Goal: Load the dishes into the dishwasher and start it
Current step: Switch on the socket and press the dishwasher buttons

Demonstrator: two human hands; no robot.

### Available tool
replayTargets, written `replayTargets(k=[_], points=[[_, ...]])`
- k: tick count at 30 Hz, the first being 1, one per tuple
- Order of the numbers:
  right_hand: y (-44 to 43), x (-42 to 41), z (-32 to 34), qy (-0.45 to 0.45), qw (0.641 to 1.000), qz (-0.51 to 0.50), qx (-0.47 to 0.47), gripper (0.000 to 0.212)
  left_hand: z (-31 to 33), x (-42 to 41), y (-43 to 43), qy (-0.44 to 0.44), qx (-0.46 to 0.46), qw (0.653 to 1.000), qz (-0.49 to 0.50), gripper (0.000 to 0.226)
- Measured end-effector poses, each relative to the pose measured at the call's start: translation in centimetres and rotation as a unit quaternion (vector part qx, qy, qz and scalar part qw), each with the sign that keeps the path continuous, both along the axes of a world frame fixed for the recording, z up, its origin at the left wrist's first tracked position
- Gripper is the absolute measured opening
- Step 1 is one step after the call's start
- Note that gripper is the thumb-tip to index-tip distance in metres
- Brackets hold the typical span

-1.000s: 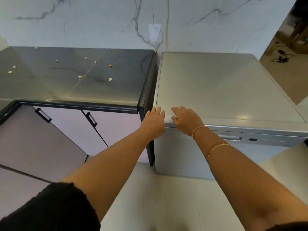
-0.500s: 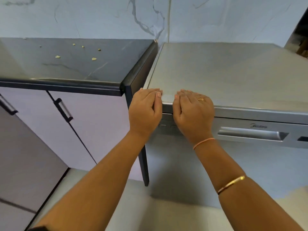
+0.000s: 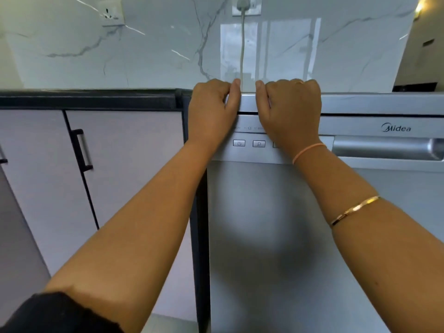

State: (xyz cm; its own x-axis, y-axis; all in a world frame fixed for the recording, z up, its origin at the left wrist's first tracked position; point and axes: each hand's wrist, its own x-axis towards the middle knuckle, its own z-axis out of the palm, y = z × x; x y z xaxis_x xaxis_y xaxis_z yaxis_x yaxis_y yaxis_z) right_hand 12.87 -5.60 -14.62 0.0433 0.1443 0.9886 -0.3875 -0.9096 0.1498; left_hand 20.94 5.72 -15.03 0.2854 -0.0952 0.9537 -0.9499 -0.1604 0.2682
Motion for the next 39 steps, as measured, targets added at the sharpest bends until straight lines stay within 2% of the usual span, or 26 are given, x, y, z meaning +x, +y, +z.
replayTargets(k=[3, 6, 9, 12, 16, 20, 28, 39], points=[[0.1, -0.7, 0.1, 0.053, 0.998, 0.007, 0.012, 0.042, -0.5, 0.0, 0.2, -0.037, -0.004, 0.999, -0.013, 0.034], [0.6, -1.6, 0.2, 0.114, 0.993, 0.017, 0.038, 0.037, -0.5, 0.3, 0.4, 0.000, 0.010, 0.999, -0.035, 0.029], [1.0, -2.4, -1.0, 0.103, 0.990, 0.071, 0.067, 0.027, -0.2, 0.6, 0.8, 0.017, 0.025, 0.997, -0.075, 0.027], [2.3, -3.0, -4.6, 0.104, 0.985, 0.118, 0.064, 0.043, -0.1, 0.7, 0.9, 0.016, 0.028, 0.995, -0.092, 0.026], [4.1, -3.1, -10.0, 0.166, 0.968, 0.174, 0.074, 0.054, 0.0, 0.5, 1.0, 0.000, 0.030, 0.996, -0.080, 0.030], [4.4, -2.3, -12.9, 0.199, 0.971, 0.116, 0.061, 0.058, 0.1, 0.2, 1.2, 0.002, 0.036, 0.996, -0.076, 0.026], [4.9, -2.2, -12.7, 0.212, 0.976, -0.001, 0.052, 0.064, 0.0, -0.1, 0.9, 0.020, 0.028, 0.997, -0.066, 0.025], [4.9, -2.1, -12.2, 0.210, 0.976, -0.053, 0.013, 0.056, -0.2, -0.4, 1.0, 0.026, 0.013, 0.997, -0.076, 0.024]])
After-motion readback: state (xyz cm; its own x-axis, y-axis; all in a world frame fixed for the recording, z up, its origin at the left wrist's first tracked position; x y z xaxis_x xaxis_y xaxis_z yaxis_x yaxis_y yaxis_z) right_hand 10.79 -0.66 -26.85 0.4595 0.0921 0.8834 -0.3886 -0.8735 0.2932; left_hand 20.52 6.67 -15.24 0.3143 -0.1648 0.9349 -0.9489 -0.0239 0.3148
